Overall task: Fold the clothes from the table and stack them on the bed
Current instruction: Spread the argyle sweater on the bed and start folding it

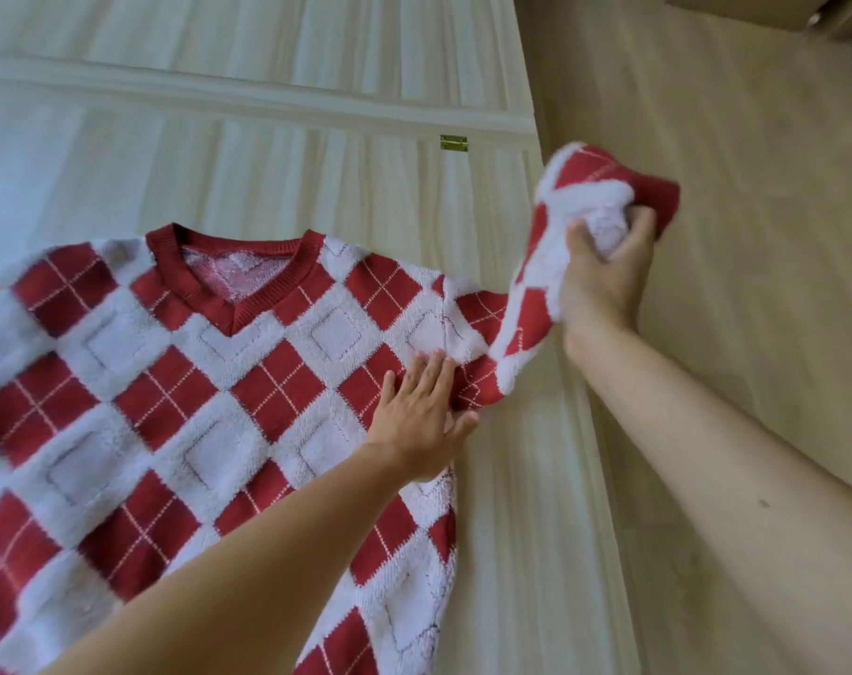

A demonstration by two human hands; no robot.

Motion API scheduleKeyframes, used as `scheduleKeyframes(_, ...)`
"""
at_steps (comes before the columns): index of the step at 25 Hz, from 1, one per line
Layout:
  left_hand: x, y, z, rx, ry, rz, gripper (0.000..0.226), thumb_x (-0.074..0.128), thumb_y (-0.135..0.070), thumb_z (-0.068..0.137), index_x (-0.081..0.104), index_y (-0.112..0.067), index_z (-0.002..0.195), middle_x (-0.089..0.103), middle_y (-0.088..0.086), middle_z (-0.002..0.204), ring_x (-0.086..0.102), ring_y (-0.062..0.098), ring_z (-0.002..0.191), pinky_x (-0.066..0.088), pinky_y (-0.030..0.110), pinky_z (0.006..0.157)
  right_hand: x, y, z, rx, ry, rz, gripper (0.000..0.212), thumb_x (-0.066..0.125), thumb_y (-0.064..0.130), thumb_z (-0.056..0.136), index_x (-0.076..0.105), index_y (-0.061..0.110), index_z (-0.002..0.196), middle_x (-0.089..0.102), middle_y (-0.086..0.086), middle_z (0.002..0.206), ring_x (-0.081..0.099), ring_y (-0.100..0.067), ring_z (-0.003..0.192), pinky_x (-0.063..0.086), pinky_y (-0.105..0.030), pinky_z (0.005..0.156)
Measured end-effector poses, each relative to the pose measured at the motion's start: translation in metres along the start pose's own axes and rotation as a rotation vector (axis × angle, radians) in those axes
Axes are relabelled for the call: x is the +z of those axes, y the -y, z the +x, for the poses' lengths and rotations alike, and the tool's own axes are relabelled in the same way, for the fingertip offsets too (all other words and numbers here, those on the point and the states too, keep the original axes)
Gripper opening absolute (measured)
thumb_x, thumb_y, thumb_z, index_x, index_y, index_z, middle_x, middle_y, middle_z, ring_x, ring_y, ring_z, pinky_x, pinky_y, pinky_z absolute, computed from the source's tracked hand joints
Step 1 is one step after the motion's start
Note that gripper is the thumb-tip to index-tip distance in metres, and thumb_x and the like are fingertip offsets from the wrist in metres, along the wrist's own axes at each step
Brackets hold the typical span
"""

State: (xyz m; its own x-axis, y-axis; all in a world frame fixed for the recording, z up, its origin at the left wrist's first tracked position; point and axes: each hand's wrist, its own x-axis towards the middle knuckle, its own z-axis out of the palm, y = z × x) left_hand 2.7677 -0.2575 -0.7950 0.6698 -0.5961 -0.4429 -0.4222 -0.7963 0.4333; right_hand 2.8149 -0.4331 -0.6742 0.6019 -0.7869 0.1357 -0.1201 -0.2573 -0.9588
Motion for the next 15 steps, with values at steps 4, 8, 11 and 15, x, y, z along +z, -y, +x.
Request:
scheduleKeyframes(4, -0.015, 0.035, -0.063, -0.063, -0.029, -0.076, 0.087, 0.007, -0.072, 0.092, -0.013, -0.021, 0.16, -0.023, -0.004, 0.165, -0.025, 0.016, 0.152, -0.009, 0.043, 0.127, 0.08, 0.068, -0.091, -0.34, 0.305, -0.016, 0.03, 0.064, 0.011, 0.092, 0.044, 0.003, 0.113, 0.051, 0.018, 0.091, 0.053, -0.002, 0.077, 0.041, -0.009, 0.067)
scheduleKeyframes(8, -0.003, 0.113, -0.147, -0.101, -0.223, -0.126, 0.066, 0.032, -0.051, 0.103, 0.021, -0.021, 0.161, 0.01, -0.006, 0.168, 0.006, 0.02, 0.157, 0.006, 0.034, 0.127, 0.12, 0.032, -0.18, -0.327, 1.053, -0.431, 0.048, 0.058, 0.04, 0.096, 0.032, 0.02, 0.13, 0.057, 0.001, 0.132, 0.059, -0.021, 0.115, 0.049, -0.038, 0.096)
scheduleKeyframes(11, -0.002, 0.19, -0.207, -0.228, -0.592, -0.181, 0.045, 0.044, -0.036, 0.096, 0.057, -0.015, 0.134, 0.052, 0.004, 0.142, 0.048, 0.024, 0.131, 0.033, 0.034, 0.11, 0.129, -0.016, -0.209, -0.248, 1.275, -0.865, 0.064, 0.043, 0.043, 0.103, 0.015, 0.021, 0.157, 0.024, -0.009, 0.166, 0.021, -0.027, 0.153, 0.019, -0.053, 0.122)
scheduleKeyframes(15, -0.021, 0.296, -0.252, -0.954, -0.869, -0.295, 0.043, 0.06, -0.015, 0.092, 0.052, -0.002, 0.133, 0.049, 0.025, 0.136, 0.044, 0.043, 0.124, 0.037, 0.054, 0.105, 0.15, -0.033, -0.227, -0.396, 1.186, -1.142, 0.068, 0.034, 0.051, 0.103, 0.01, 0.023, 0.161, 0.007, -0.01, 0.169, 0.006, -0.029, 0.156, 0.006, -0.058, 0.123)
